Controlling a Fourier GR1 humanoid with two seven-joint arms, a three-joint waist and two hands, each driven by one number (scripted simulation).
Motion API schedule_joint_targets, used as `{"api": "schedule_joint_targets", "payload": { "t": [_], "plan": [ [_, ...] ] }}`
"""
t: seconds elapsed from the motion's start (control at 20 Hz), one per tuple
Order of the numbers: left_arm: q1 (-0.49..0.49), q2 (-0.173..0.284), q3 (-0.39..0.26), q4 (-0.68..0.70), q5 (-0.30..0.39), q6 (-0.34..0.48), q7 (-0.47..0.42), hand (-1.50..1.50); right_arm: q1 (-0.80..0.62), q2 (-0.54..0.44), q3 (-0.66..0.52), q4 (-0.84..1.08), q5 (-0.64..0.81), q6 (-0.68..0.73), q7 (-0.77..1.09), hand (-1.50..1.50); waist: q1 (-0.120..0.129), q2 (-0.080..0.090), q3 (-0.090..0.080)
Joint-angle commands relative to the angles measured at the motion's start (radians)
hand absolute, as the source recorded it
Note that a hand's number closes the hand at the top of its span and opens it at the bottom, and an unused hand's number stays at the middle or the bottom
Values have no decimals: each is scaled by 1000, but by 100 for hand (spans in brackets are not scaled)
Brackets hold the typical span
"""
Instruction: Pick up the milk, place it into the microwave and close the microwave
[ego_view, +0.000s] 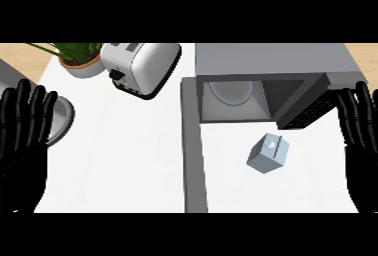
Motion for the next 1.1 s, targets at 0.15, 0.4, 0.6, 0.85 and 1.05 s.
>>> {"api": "schedule_joint_targets", "payload": {
  "t": [0.15,0.4,0.6,0.85,1.05],
  "plan": [
    [-61,35,4,44,31,-60,48,-150,-120,54,101,15,164,-88,103,-150,23,0,-9],
    [-8,45,89,48,158,-83,115,-150,-194,94,85,58,40,-121,229,-150,28,0,-9],
    [46,68,145,17,205,-117,111,-150,-172,83,34,55,26,-112,229,-150,25,0,-9],
    [191,29,89,-130,177,-137,125,-150,-157,83,26,123,21,-111,172,-150,27,-1,-9],
    [194,18,106,-63,163,-156,46,-150,-62,73,40,120,50,-99,144,-150,23,0,-9]
  ]
}}
